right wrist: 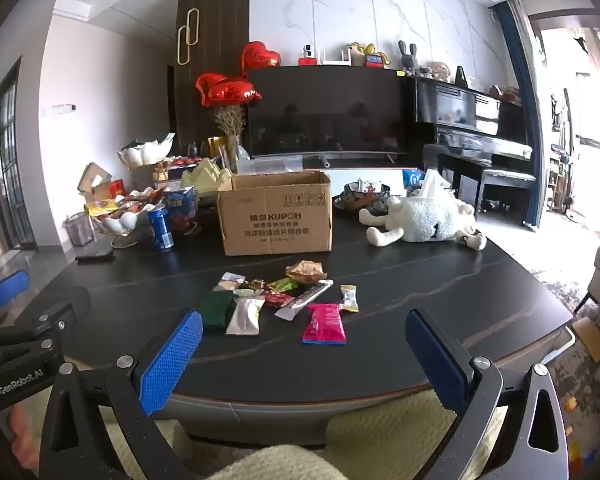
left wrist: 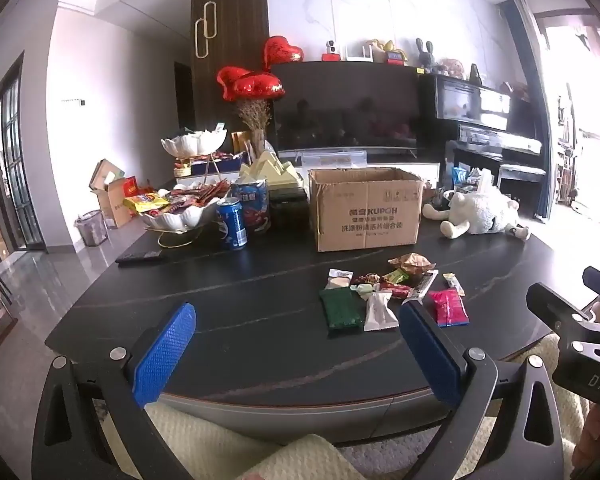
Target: Organize snacks
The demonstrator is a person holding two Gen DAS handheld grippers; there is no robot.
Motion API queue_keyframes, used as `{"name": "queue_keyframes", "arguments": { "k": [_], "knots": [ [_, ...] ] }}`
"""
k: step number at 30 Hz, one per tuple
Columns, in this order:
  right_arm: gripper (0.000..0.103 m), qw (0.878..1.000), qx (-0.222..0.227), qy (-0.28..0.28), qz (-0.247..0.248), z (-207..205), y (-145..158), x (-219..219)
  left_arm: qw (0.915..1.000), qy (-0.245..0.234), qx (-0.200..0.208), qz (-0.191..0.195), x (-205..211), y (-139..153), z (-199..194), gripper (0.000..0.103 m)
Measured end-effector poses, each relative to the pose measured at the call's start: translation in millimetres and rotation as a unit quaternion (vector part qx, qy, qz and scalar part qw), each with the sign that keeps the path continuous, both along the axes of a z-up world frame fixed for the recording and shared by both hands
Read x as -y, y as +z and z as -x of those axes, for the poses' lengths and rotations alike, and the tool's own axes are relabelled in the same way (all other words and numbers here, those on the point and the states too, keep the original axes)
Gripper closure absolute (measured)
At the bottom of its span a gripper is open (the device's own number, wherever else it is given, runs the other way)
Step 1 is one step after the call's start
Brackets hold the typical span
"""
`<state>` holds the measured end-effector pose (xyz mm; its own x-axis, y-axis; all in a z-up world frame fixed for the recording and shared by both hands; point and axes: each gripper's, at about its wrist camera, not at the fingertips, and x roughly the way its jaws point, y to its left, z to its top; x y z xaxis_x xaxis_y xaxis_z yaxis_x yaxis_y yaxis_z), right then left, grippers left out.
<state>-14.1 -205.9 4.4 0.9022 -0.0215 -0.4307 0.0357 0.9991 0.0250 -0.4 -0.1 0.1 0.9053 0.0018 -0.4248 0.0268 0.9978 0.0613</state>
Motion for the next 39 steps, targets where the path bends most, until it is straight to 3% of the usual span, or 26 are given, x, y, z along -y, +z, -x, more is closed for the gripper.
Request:
{"name": "queue_keyframes", "arguments": {
  "k": [39],
  "knots": [
    [0.000, 1.000, 0.020, 0.003, 0.003, 9.1, 9.6, -5.9, 0.9996, -0.006, 0.025, 0.007, -0.7, 10.1, 8.3, 0.000]
  ]
}}
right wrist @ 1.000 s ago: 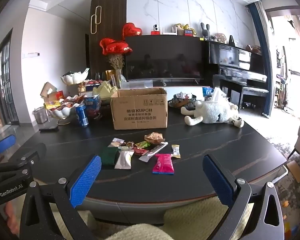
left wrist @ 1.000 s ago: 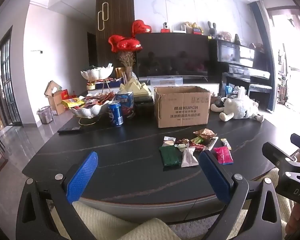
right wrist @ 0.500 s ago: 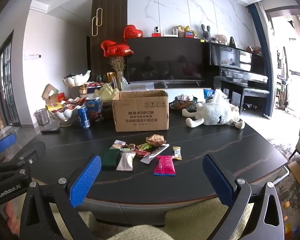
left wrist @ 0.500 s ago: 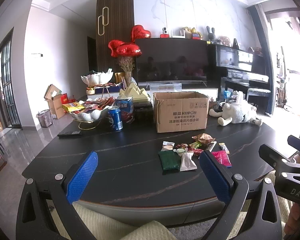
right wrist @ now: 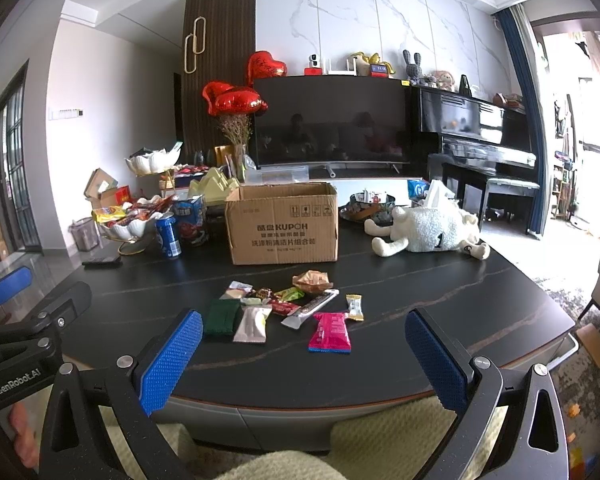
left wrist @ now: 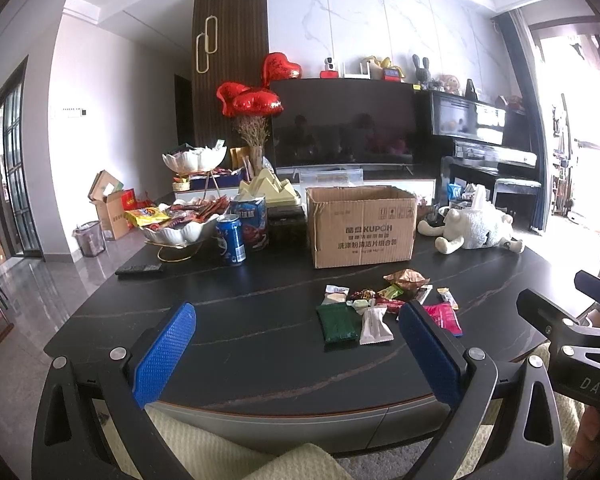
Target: Organize snacks
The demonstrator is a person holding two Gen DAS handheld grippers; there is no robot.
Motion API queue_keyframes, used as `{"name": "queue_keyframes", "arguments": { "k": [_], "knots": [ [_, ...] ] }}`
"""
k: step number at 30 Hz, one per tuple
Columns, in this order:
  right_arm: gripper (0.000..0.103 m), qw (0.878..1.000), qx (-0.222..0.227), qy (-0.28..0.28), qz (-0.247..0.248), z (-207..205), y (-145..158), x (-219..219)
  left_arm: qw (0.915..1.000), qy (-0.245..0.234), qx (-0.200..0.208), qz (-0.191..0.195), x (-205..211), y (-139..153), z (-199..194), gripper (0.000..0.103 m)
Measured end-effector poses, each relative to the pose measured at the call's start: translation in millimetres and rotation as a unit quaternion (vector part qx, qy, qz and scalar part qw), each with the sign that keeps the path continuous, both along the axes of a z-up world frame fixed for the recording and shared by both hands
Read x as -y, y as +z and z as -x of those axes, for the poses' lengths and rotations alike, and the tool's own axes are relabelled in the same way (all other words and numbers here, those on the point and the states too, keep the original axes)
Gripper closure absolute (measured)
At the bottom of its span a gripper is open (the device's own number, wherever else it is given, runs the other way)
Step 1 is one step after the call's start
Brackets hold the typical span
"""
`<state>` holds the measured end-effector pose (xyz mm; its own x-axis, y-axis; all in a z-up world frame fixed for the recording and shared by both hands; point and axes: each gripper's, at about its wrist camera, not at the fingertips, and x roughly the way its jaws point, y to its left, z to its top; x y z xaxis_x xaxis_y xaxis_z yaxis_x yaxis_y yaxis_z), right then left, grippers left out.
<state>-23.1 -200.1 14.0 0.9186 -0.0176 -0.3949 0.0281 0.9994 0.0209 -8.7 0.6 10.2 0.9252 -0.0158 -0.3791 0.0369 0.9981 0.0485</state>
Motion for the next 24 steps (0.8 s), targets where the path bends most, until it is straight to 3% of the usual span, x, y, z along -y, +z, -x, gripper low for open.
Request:
{"name": "queue_keyframes", "arguments": {
  "k": [24],
  "knots": [
    [0.000, 1.000, 0.005, 0.003, 0.001, 2.2, 8.8, -2.0, 1.0000, 0.001, 0.005, 0.000, 1.0, 3.0, 1.6, 0.000]
  ]
}}
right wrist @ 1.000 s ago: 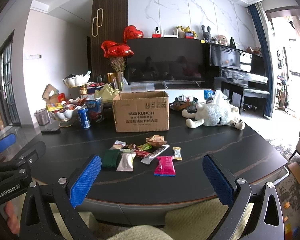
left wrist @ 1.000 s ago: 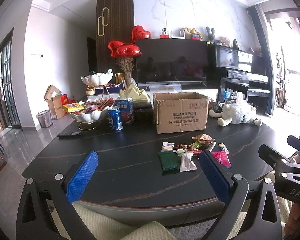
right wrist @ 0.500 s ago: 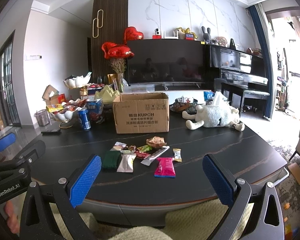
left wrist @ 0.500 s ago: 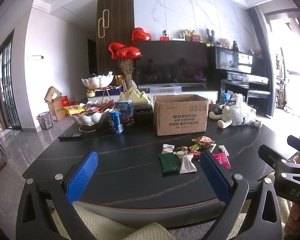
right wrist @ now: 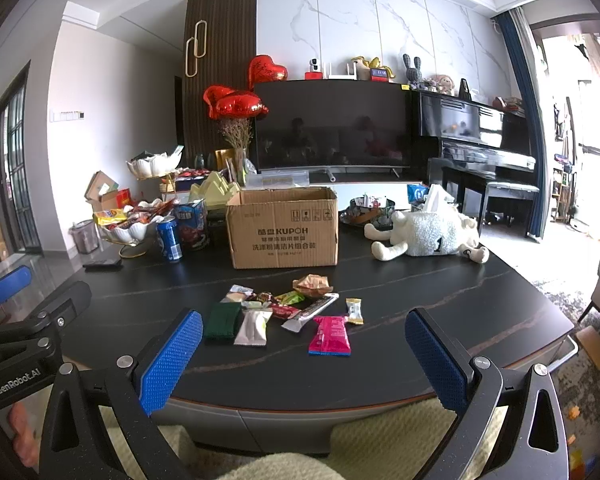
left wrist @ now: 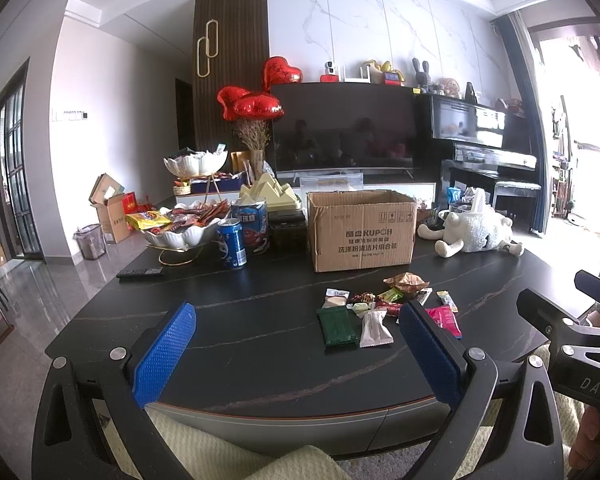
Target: Organize snacks
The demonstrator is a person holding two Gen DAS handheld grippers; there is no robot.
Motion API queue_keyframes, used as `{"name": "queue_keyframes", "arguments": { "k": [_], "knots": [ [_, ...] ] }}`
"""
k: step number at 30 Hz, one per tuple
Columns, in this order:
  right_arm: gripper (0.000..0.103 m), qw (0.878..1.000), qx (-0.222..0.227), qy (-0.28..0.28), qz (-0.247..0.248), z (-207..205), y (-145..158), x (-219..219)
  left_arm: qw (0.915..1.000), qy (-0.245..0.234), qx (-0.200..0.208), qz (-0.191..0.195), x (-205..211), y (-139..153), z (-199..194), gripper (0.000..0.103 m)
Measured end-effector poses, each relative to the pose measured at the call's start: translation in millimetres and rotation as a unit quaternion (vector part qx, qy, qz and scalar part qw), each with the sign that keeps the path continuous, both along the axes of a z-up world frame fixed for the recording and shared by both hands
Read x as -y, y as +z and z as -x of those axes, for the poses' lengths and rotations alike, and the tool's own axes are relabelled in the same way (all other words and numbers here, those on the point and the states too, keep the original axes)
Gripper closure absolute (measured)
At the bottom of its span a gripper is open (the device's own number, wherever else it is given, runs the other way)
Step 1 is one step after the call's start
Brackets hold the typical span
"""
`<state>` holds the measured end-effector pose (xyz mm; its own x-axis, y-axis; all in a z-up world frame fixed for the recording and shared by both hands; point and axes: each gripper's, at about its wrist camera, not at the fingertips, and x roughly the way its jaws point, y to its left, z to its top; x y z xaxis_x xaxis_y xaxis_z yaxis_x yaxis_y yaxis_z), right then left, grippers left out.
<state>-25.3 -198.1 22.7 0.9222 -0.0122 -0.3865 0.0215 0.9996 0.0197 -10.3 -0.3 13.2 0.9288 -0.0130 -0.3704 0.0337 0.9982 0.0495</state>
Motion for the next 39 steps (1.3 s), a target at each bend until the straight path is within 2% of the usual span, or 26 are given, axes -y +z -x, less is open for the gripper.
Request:
{"name": "queue_keyframes", "arguments": {
  "k": [26, 33, 39],
  "knots": [
    [0.000, 1.000, 0.001, 0.001, -0.001, -0.3, -3.5, 0.6, 1.0000, 0.000, 0.002, 0.000, -0.3, -1.9, 2.2, 0.000],
    [0.000, 1.000, -0.017, 0.006, -0.008, -1.2, 0.6, -3.7, 0.9998, -0.006, -0.016, -0.005, -0.3, 6.7, -5.8, 0.000],
    [0.000, 0.999, -0.042, 0.012, -0.020, -22.7, -22.7, 8.4, 0.9990, -0.022, -0.039, -0.009, 6.6, -6.8, -23.8, 0.000]
  ]
}}
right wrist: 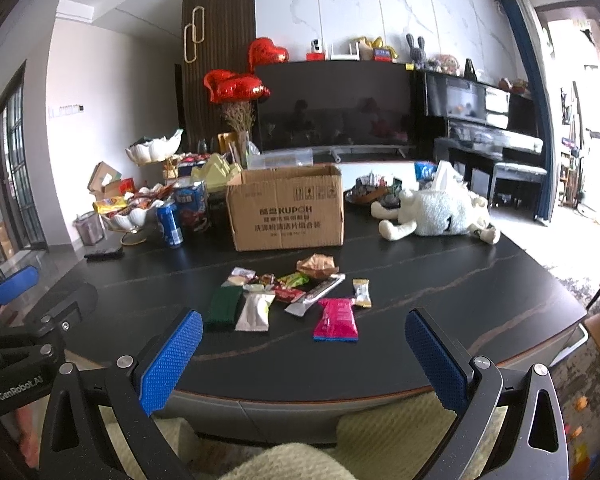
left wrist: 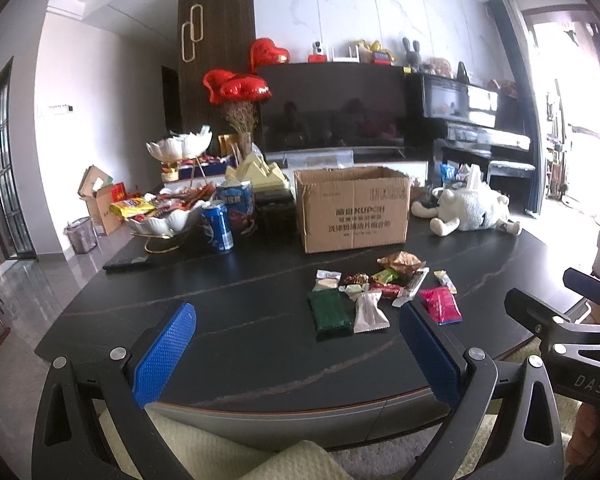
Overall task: Organize snacks
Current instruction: 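Lower the left tool onto the white pastry bag while the right tool lowers onto the pink packet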
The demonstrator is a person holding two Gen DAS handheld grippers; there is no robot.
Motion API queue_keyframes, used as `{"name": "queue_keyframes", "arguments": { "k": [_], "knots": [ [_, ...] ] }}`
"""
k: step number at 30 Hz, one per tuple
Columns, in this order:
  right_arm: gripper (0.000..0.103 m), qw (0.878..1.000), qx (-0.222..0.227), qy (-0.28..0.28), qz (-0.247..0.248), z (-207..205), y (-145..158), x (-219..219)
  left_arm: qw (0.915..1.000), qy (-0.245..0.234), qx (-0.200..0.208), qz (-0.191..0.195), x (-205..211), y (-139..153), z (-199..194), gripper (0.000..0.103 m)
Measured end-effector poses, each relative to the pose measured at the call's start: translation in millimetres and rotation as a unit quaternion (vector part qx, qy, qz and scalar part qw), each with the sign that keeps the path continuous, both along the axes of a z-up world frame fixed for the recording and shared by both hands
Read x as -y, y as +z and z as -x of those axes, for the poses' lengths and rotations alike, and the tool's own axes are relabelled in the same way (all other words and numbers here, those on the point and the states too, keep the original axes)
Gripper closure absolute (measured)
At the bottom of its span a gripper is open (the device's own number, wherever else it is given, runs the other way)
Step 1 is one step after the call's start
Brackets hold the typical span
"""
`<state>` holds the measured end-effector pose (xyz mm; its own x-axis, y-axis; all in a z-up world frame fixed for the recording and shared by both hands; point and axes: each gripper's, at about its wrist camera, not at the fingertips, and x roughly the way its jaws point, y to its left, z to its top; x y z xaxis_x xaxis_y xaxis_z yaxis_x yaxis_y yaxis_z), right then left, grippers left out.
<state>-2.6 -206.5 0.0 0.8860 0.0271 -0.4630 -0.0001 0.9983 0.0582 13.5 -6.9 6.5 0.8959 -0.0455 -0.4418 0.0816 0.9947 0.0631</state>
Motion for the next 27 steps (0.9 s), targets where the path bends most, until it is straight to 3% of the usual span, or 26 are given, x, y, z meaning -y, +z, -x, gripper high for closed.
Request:
{"name": "queue_keyframes", "arguments": {
  "k": [11, 27],
  "knots": [
    [0.001, 0.999, -0.033, -0.004, 0.006, -48.2, -20.5, 14.1, 0.9975, -0.054, -0.043, -0.012, 23.9, -25.2, -55.2, 0.000],
    [0.012, 0.991, -0.132, 0.002, -0.020, -140.7, -74.8, 40.1, 0.9781, -0.114, -0.173, 0.012, 63.5, -80.9, -154.8, 0.023]
  ]
}}
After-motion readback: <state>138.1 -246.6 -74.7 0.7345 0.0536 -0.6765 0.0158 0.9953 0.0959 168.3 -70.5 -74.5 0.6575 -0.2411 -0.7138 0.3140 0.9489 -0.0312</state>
